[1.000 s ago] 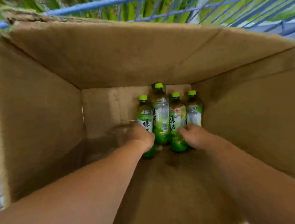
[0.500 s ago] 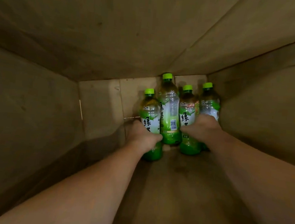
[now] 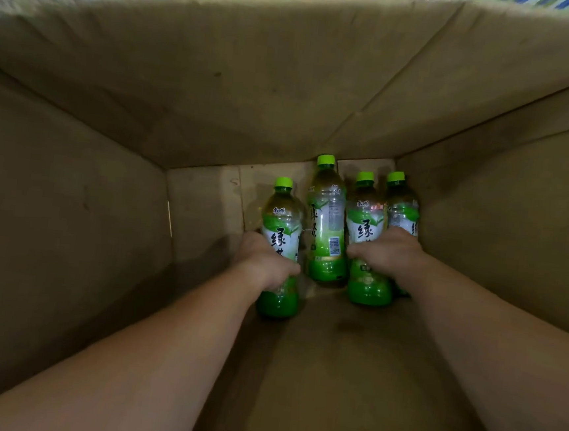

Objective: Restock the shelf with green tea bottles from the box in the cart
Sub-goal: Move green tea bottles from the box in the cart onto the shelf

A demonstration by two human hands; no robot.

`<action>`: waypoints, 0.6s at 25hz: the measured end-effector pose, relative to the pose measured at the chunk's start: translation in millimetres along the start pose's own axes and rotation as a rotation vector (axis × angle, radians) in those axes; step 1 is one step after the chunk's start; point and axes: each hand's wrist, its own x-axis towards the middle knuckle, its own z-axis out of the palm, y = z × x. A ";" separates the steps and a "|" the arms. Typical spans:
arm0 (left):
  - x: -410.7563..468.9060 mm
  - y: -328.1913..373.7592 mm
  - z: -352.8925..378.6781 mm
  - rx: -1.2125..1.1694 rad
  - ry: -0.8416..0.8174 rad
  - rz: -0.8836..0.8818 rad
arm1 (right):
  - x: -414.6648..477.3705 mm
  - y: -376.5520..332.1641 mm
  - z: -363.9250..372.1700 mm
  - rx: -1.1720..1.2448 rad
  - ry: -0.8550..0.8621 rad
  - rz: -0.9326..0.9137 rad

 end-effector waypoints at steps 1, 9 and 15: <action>-5.9 3.8 -3.6 0.006 -0.005 0.008 | -5.8 2.6 -5.9 0.012 -0.004 -0.005; -74.4 21.8 -36.4 0.026 -0.017 0.185 | -81.4 6.8 -42.7 0.220 0.046 -0.075; -131.9 29.6 -75.3 0.132 0.085 0.361 | -151.8 -12.2 -53.0 0.221 0.184 -0.154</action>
